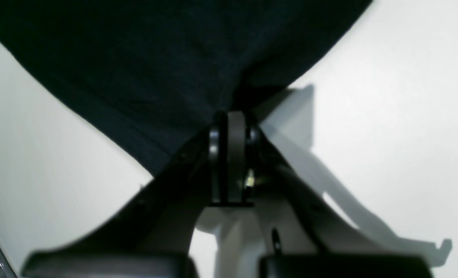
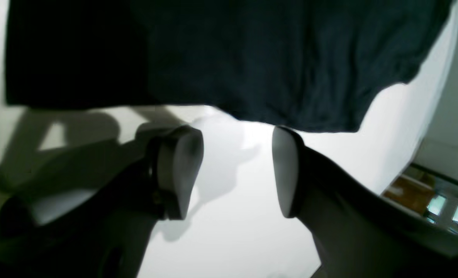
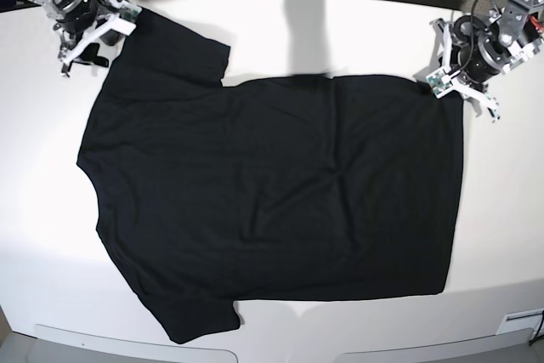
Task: Fold the T-shirt properly
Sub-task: 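Move both grippers down to the shirt's shoulder corners and grasp them, then lift the shoulder edge with both grippers and drag it toward the robot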
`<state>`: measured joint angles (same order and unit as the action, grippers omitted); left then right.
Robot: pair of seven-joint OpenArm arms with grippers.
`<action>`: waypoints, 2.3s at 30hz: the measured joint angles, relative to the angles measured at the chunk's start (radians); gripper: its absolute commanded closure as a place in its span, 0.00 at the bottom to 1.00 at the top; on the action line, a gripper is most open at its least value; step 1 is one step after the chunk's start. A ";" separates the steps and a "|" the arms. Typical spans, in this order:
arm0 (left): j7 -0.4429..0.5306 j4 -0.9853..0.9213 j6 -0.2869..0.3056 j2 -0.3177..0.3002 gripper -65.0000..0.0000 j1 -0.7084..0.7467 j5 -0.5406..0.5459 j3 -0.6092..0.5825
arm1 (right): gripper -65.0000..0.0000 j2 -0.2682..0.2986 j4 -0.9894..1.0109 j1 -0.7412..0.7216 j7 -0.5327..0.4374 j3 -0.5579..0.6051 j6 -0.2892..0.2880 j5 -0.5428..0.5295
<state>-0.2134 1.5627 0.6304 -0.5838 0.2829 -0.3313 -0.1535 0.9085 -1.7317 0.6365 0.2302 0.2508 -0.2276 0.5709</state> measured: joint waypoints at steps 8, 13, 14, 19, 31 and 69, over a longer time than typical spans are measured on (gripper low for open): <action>-0.012 0.002 -0.005 0.000 1.00 0.000 0.004 -0.001 | 0.49 0.000 0.083 -0.158 0.008 0.133 -0.029 0.003; -0.012 0.002 -0.006 0.000 1.00 0.000 0.004 -0.001 | 0.49 0.000 0.116 -0.253 0.013 0.229 -0.031 0.003; -0.019 0.002 -0.006 0.000 1.00 0.000 0.015 -0.001 | 0.49 0.000 0.126 -0.271 0.011 0.248 -0.026 0.007; -0.039 0.002 -0.006 0.000 1.00 0.000 0.041 -0.001 | 0.52 -0.001 0.163 -0.346 0.011 0.322 -0.043 0.019; -0.106 0.005 -0.014 0.000 1.00 0.000 0.181 0.000 | 1.00 -0.010 0.171 -0.350 0.062 0.335 0.014 -0.243; -0.100 0.249 -0.257 0.016 1.00 0.182 0.416 0.270 | 1.00 -0.051 -0.129 -0.016 0.040 -0.222 0.074 -0.504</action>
<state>-0.3138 1.8122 0.3733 -0.5674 0.4644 0.0845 0.1162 0.8570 -1.8603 0.6205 0.2703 0.0284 -0.1535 0.0673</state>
